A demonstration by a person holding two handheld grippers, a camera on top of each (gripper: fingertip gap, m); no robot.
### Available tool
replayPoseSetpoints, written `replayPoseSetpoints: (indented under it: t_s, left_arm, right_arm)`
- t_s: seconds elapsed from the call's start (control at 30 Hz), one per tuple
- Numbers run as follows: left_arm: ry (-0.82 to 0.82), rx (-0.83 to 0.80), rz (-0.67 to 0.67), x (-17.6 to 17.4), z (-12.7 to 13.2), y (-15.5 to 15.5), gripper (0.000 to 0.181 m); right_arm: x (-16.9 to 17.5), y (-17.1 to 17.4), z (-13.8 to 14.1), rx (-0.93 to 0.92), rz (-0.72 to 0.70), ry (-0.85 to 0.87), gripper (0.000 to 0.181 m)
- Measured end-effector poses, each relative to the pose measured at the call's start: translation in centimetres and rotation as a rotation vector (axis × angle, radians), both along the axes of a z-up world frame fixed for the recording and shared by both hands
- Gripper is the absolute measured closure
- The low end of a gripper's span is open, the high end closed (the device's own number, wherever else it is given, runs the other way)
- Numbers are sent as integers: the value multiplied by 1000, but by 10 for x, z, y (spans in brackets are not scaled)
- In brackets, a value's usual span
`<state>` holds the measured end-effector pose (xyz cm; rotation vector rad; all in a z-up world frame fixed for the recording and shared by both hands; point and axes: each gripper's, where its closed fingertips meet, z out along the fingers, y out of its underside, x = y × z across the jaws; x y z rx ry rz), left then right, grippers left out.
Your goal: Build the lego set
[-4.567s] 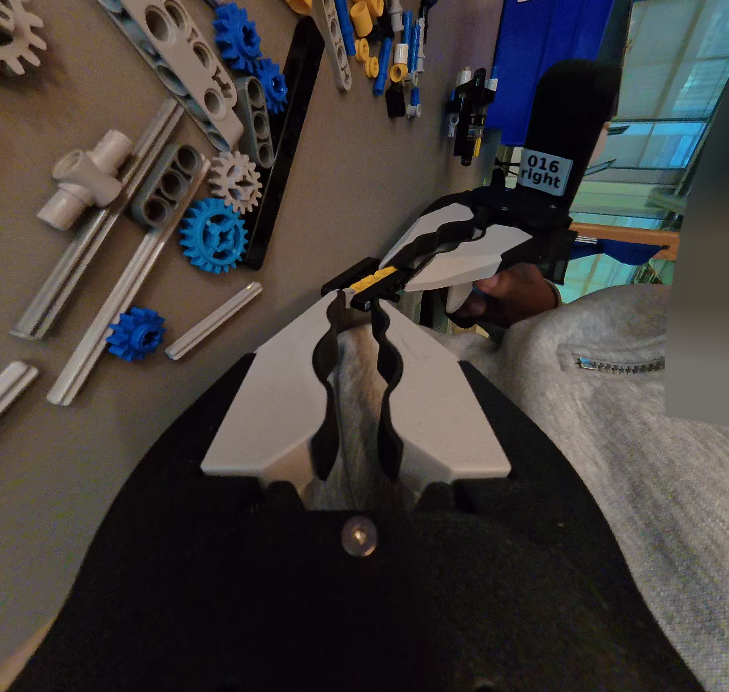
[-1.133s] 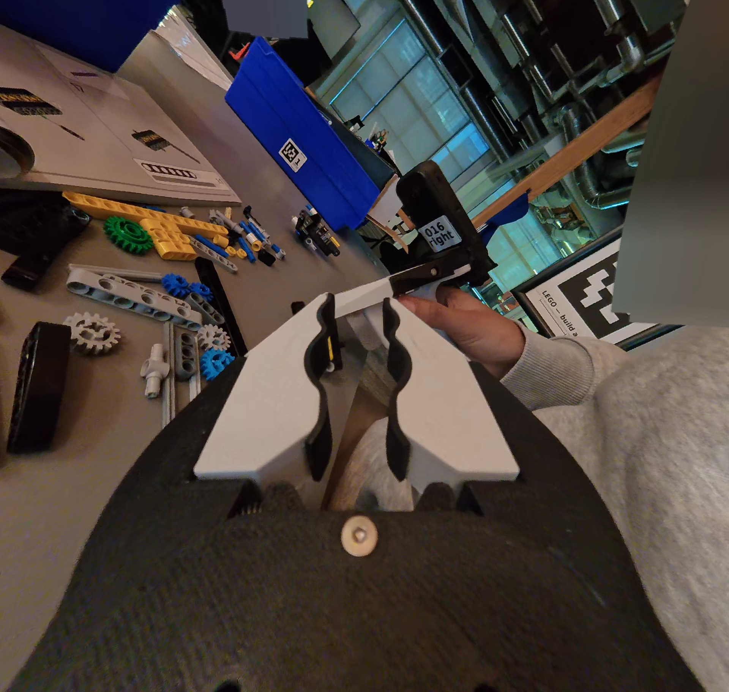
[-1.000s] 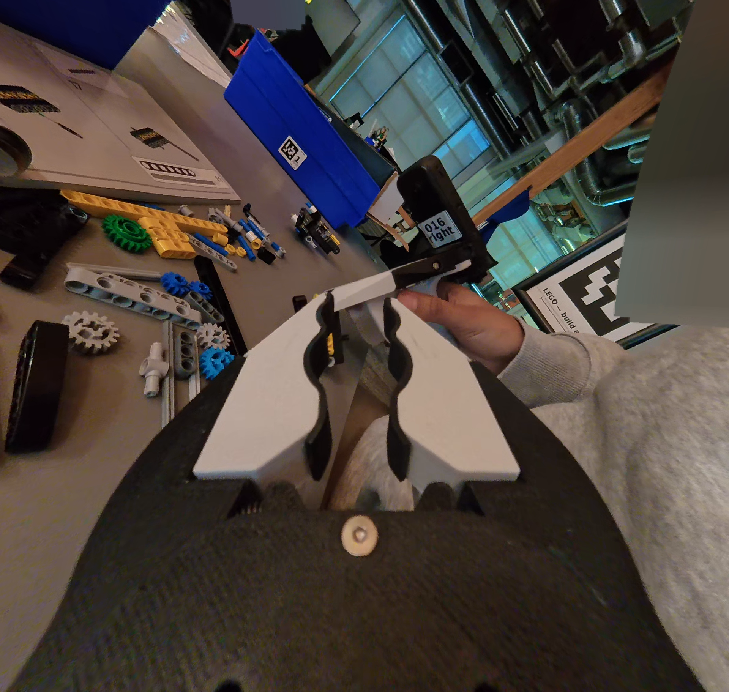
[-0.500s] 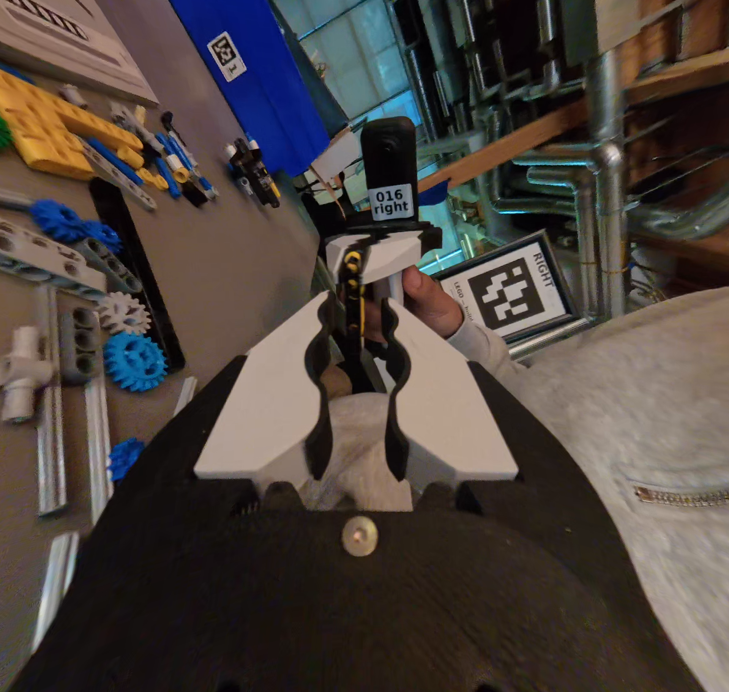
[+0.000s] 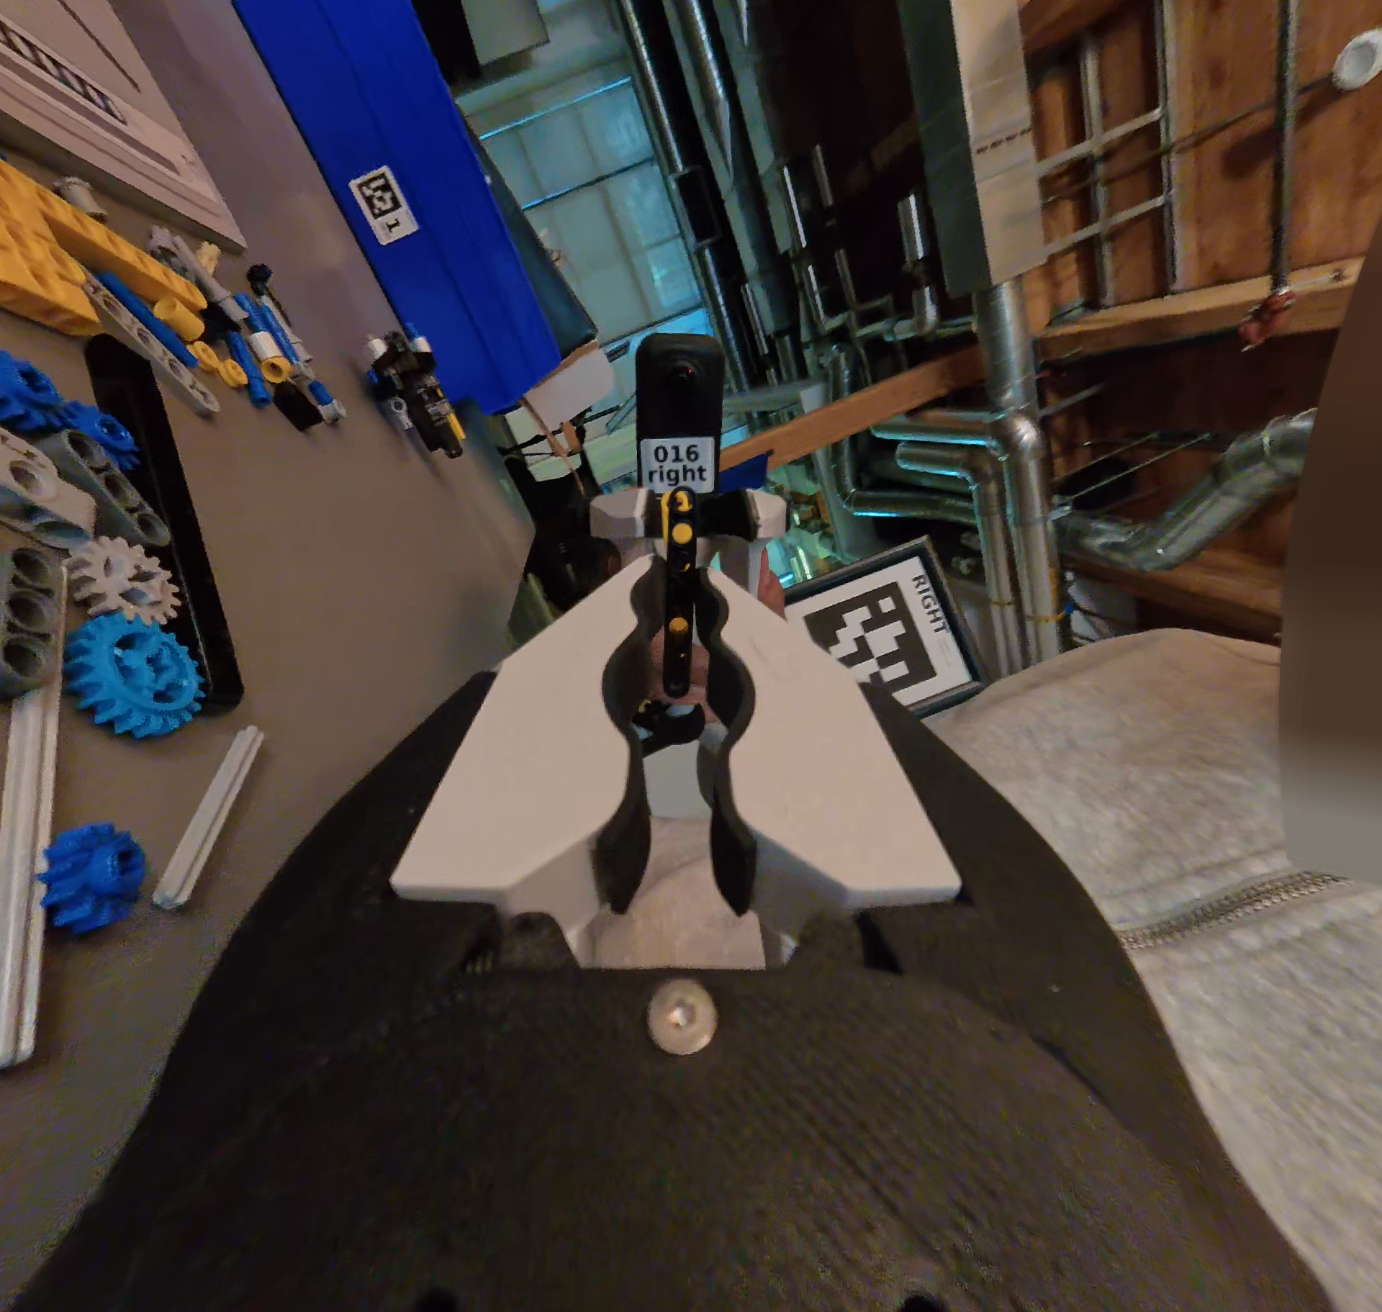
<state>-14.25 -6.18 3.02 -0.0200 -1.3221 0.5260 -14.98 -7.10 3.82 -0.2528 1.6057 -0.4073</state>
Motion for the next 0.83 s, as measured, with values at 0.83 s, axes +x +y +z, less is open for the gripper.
replayPoseSetpoints:
  t_s: [0.83]
  left_arm:
    - [-8,81,-29,-20,-2,-1,176]
  right_arm:
    - [-17,-6,-7,-67,-14,-24,177]
